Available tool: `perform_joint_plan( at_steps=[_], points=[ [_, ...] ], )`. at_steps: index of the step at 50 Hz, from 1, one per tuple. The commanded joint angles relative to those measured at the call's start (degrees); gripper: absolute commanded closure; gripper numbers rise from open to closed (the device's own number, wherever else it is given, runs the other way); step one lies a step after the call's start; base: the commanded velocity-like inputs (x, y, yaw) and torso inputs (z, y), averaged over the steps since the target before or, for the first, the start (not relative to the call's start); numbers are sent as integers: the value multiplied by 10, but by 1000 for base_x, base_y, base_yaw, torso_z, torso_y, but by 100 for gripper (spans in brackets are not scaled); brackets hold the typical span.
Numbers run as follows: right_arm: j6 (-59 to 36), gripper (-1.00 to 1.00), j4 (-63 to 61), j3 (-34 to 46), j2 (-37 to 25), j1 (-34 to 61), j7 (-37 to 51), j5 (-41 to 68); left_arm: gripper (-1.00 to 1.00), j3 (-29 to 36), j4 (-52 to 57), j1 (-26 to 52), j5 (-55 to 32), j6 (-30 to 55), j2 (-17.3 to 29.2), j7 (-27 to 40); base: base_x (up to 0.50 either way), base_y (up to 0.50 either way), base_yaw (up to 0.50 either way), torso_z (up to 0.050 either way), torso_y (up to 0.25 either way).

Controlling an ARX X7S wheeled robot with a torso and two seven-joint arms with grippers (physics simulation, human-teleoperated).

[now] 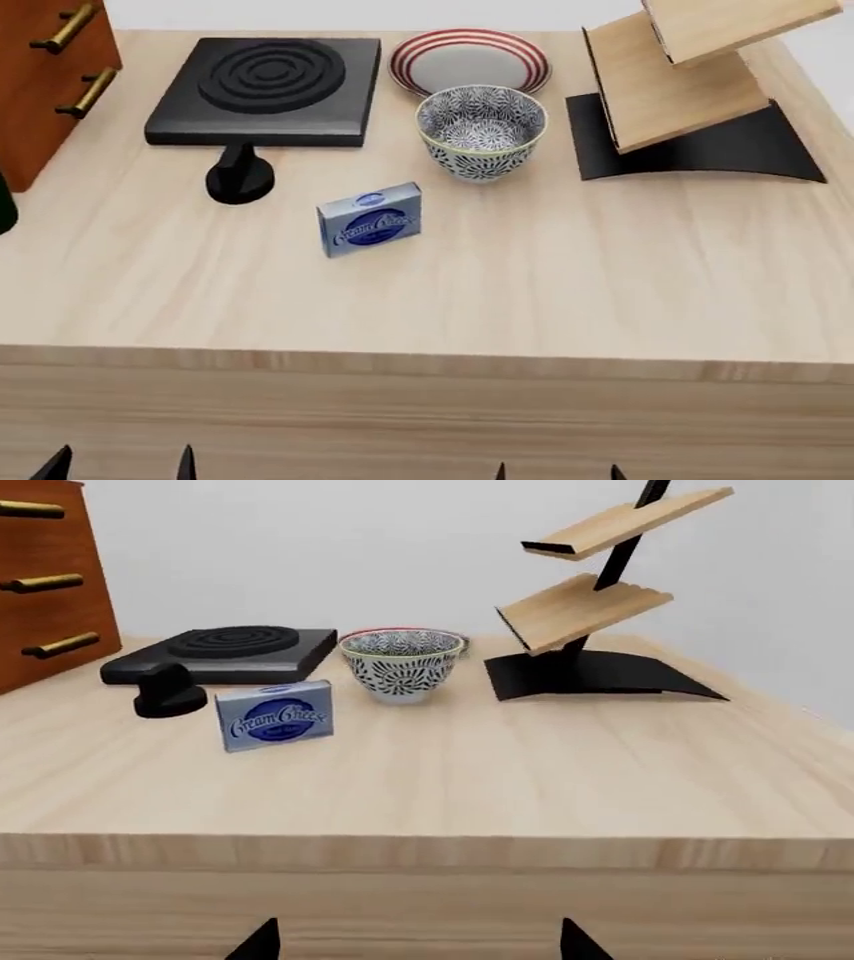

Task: Pick up the cream cheese and put it in the bowl.

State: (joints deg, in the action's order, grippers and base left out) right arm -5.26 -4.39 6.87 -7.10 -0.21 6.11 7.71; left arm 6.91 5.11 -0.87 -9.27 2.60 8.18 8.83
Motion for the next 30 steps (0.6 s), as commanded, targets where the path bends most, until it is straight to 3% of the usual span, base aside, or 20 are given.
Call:
perform_joint_plan(
  at_steps=[1, 30],
  points=[
    [-9, -100, 0, 7, -7, 3, 3, 8, -100, -2, -2, 5, -11, 1, 5, 6, 293, -488, 0, 0, 0],
    [0, -100, -10, 27, -20, -5, 17, 4, -100, 4, 10, -6, -15, -16, 18, 19, 400, -370, 0, 0, 0]
  ],
)
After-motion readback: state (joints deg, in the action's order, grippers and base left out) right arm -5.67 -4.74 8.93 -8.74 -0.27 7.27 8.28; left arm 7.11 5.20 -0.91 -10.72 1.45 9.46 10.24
